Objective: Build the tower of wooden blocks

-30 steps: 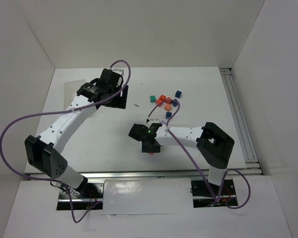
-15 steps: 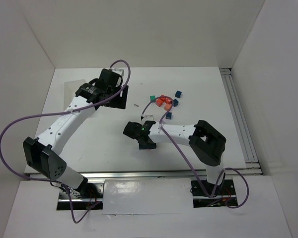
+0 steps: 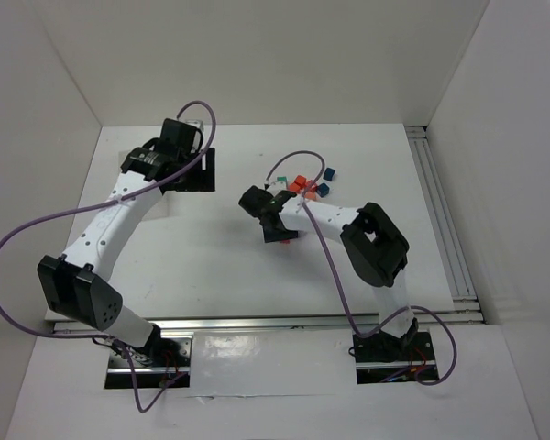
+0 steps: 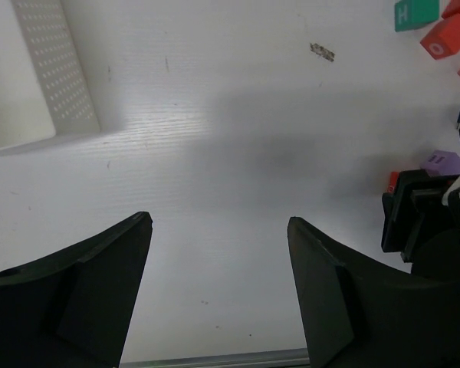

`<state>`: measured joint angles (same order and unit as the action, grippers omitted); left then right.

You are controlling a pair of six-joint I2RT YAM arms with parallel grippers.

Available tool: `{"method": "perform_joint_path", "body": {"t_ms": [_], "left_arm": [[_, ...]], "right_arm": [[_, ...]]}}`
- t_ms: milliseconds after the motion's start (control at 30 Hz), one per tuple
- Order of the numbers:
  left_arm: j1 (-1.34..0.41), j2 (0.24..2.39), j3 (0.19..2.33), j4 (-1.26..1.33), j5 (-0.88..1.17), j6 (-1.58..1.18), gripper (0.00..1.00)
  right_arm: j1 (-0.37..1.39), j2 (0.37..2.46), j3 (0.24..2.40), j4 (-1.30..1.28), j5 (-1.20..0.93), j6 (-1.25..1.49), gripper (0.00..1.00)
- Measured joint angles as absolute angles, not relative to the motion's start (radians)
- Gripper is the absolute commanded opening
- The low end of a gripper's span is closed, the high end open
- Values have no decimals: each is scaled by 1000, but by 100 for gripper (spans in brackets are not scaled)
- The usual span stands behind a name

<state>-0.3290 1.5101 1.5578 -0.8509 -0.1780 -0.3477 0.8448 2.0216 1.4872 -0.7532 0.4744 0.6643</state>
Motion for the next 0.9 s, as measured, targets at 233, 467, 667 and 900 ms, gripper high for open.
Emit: {"method": "perform_joint_path", "body": {"t_ms": [233, 467, 667, 900], "left_arm": [[-276, 1510, 1554, -853, -151, -371, 84], [-276, 1510, 1551, -853, -133, -372, 84], [-276, 1510, 1547, -853, -129, -372, 84], [-276, 1509, 1531, -854, -123, -373, 84]], "right_arm": [[844, 2019, 1506, -747, 459, 603, 69], [805, 1922, 1507, -744, 453, 587, 69], [646, 1867, 1496, -722, 408, 582, 80], [531, 1914, 1504, -710, 327, 542, 84]]}}
